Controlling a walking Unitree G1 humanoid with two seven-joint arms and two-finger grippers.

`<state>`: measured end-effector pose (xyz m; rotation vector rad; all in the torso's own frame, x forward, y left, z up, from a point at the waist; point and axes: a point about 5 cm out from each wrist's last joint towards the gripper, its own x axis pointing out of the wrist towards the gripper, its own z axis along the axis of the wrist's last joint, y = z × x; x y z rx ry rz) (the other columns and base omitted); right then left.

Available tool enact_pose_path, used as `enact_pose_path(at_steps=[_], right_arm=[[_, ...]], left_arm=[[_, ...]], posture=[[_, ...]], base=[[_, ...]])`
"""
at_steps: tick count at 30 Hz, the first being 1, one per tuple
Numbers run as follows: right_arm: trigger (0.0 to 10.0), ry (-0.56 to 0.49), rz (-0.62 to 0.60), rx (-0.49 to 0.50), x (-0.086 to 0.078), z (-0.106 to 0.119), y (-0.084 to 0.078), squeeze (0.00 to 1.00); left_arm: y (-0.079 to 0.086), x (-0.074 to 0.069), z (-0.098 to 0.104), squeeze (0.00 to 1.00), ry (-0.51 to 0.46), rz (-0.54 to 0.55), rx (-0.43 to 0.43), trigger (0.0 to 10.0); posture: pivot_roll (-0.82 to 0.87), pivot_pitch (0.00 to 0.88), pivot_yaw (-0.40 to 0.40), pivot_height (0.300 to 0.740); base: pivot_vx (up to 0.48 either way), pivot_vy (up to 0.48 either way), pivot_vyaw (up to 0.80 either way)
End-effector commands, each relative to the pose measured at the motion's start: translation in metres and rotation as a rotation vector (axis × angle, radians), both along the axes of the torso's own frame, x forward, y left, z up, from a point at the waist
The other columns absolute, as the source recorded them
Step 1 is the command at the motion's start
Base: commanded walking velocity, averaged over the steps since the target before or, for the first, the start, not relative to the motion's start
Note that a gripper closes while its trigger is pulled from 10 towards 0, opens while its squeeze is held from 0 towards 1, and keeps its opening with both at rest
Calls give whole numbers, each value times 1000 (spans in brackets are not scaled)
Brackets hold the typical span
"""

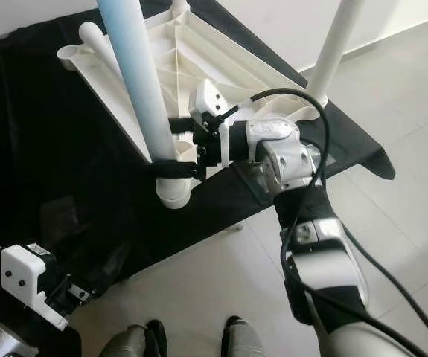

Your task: Building children table

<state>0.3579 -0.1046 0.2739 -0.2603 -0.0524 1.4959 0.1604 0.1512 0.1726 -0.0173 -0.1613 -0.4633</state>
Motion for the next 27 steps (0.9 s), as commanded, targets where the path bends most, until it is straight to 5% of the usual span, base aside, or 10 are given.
enact_pose_path(at_steps=[1,10,11,13,14,15,16,27], right_arm=[[10000,-8,42,-31,2,3,-1,0],[10000,27,107,-101,6,-1,-4,0],[9098,38,123,-119,6,-7,-3,0],[9098,38,123,-119,6,-7,-3,0],[1412,45,140,-129,6,-11,-2,0],[1412,45,140,-129,6,-11,-2,0],[0,50,154,-137,6,-15,-1,0],[0,-39,119,-137,6,-14,-14,0]], left_arm=[[1,-5,1,0,-4,14,-3,10000],[3,-13,11,0,-33,-1,8,10000],[3,-15,14,0,-40,-16,19,10000],[3,-15,14,0,-40,-16,19,10000],[2,-16,15,0,-44,-25,24,10000],[2,-16,15,0,-44,-25,24,10000],[2,-16,18,0,-52,-34,31,10000],[-1,-16,22,0,-68,-46,37,10000]], posture=[[103,293,31,740],[106,300,17,740],[108,299,15,740],[108,299,15,740],[108,299,15,740],[108,299,15,740],[109,296,16,740],[81,282,9,740]], base=[[0,0,0],[0,0,0],[0,0,0],[0,0,0],[0,0,0],[0,0,0],[0,0,0],[0,0,0]])
